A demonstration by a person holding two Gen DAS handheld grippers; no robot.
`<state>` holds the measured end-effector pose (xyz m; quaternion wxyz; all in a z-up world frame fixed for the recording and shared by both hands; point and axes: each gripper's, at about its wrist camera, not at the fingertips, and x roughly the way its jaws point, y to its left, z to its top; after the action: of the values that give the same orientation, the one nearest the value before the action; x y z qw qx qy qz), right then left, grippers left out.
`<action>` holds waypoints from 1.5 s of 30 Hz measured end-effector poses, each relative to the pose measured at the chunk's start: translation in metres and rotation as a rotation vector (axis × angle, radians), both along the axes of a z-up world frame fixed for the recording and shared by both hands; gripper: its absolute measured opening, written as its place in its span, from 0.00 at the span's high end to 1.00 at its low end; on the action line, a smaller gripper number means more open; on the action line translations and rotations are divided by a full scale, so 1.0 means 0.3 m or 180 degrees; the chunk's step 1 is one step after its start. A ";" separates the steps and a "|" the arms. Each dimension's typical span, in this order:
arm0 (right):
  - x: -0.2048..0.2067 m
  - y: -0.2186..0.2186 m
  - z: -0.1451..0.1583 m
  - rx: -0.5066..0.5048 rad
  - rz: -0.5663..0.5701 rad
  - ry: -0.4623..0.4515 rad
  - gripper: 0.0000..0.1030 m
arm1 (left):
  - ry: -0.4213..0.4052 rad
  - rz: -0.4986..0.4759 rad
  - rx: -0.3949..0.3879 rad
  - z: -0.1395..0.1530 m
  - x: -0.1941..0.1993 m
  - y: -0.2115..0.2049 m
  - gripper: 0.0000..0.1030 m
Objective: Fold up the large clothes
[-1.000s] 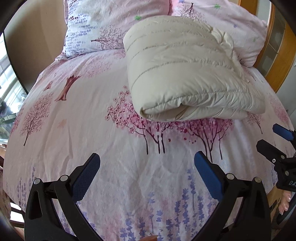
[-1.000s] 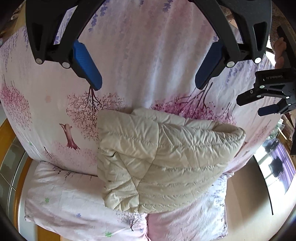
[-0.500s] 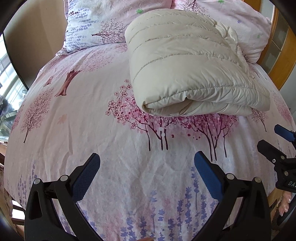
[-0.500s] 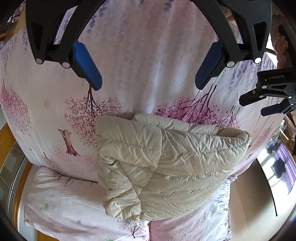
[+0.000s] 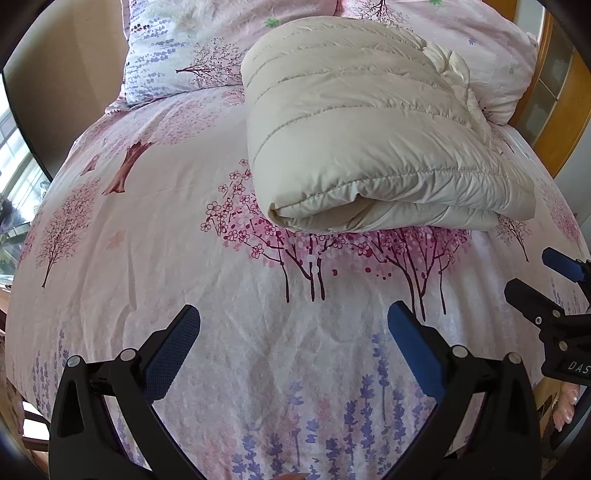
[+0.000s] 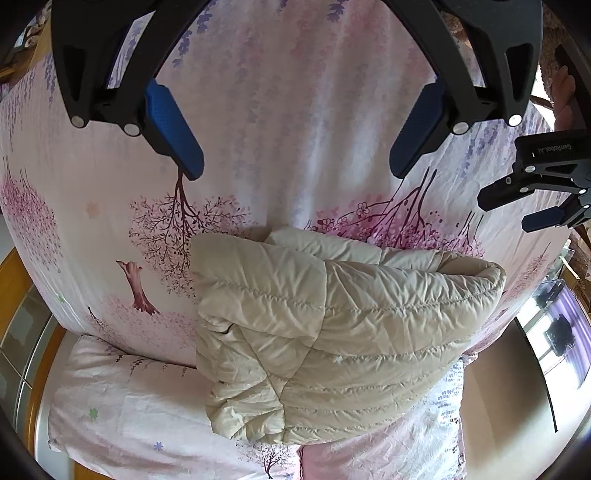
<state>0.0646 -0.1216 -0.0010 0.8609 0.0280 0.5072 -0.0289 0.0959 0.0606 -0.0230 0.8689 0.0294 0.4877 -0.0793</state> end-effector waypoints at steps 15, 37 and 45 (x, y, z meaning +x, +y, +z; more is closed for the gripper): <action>0.009 0.007 -0.010 0.0008 -0.0010 0.0036 0.02 | 0.0006 0.0024 0.0013 -0.010 0.014 0.004 0.01; 0.014 0.001 -0.029 0.0027 -0.0027 0.0075 0.02 | -0.0008 0.0005 0.0070 -0.018 0.011 -0.011 0.01; 0.013 0.000 -0.033 0.0038 -0.0028 0.0084 0.02 | 0.0004 -0.0002 0.0076 -0.023 0.014 -0.017 0.01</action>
<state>0.0685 -0.1216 -0.0110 0.8538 0.0350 0.5185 -0.0301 0.1000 0.0557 -0.0298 0.8682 0.0399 0.4891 -0.0739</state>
